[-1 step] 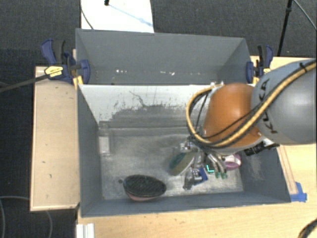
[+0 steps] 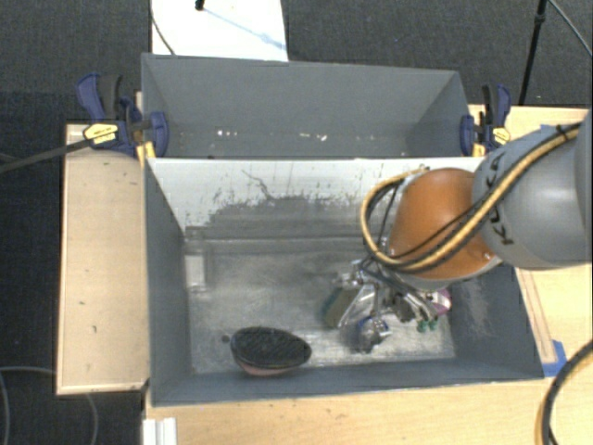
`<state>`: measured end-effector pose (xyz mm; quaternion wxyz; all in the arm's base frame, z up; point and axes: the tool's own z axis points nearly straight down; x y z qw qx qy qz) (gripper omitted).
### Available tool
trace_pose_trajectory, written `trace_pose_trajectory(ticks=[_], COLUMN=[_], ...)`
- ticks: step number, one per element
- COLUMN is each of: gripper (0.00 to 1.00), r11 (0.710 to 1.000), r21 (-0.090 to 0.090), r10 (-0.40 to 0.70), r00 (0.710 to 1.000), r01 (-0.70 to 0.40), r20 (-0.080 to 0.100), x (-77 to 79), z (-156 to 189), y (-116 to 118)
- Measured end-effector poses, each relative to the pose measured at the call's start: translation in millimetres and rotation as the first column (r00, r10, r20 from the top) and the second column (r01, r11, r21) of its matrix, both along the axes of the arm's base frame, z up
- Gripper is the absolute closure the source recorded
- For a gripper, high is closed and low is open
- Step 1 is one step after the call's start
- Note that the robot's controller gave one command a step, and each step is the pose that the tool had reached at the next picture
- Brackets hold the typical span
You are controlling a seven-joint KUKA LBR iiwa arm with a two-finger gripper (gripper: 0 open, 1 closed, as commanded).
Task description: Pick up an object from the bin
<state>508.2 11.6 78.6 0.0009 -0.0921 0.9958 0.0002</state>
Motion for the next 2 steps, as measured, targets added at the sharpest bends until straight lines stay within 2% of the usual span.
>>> trace_pose_trajectory(ticks=[1,2], gripper=[1.0,1.0], r11=[1.0,0.917], r21=[0.001,-0.005], r10=[-0.003,0.399], r00=[1.0,0.917], r01=[0.003,-0.399], r20=[0.001,0.007], x=[0.0,12.5], z=[1,176], y=[1,-35])
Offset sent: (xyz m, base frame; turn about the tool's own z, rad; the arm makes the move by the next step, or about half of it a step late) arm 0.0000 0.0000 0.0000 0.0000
